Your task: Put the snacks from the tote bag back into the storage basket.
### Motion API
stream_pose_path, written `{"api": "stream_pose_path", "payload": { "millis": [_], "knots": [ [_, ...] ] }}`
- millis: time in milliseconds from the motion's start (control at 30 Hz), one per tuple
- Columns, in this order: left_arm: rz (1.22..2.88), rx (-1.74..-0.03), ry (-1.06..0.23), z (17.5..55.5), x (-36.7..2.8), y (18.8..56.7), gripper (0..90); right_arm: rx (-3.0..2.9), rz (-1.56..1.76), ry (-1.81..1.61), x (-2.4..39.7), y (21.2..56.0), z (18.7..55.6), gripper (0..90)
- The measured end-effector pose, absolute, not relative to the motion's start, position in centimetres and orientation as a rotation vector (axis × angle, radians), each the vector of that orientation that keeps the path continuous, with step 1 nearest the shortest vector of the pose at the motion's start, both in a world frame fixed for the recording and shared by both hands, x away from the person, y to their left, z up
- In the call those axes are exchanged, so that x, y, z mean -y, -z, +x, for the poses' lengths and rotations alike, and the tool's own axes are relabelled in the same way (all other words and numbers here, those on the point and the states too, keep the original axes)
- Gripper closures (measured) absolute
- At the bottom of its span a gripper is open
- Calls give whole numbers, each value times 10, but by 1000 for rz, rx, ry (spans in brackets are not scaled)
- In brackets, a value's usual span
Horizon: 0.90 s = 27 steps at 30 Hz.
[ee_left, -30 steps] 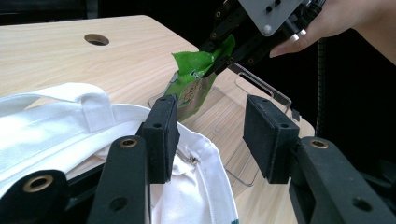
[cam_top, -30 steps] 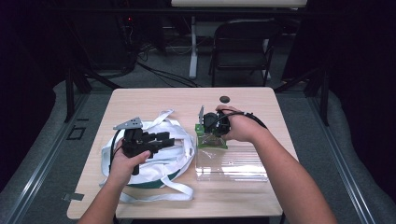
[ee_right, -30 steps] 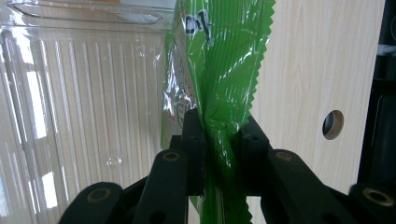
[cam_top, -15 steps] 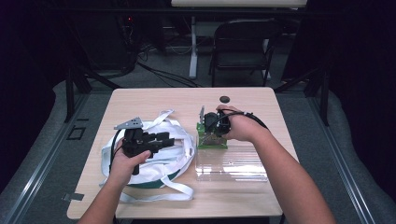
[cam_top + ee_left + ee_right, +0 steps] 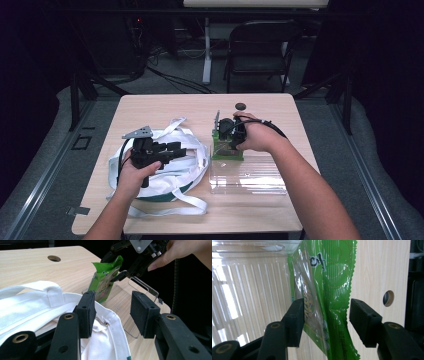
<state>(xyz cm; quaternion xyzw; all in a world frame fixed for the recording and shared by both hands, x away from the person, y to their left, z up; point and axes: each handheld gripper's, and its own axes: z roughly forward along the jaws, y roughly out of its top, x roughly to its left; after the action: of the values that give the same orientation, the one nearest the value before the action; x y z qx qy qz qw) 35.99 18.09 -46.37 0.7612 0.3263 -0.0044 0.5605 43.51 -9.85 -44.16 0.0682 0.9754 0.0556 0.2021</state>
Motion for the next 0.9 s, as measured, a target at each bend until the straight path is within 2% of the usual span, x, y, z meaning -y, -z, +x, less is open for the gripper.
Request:
{"api": "stream_pose_path", "payload": {
  "millis": [900],
  "knots": [
    [1803, -786, 6, 363, -180, 467, 526, -2712, 224, -215, 101, 437, 433, 430]
  ]
}}
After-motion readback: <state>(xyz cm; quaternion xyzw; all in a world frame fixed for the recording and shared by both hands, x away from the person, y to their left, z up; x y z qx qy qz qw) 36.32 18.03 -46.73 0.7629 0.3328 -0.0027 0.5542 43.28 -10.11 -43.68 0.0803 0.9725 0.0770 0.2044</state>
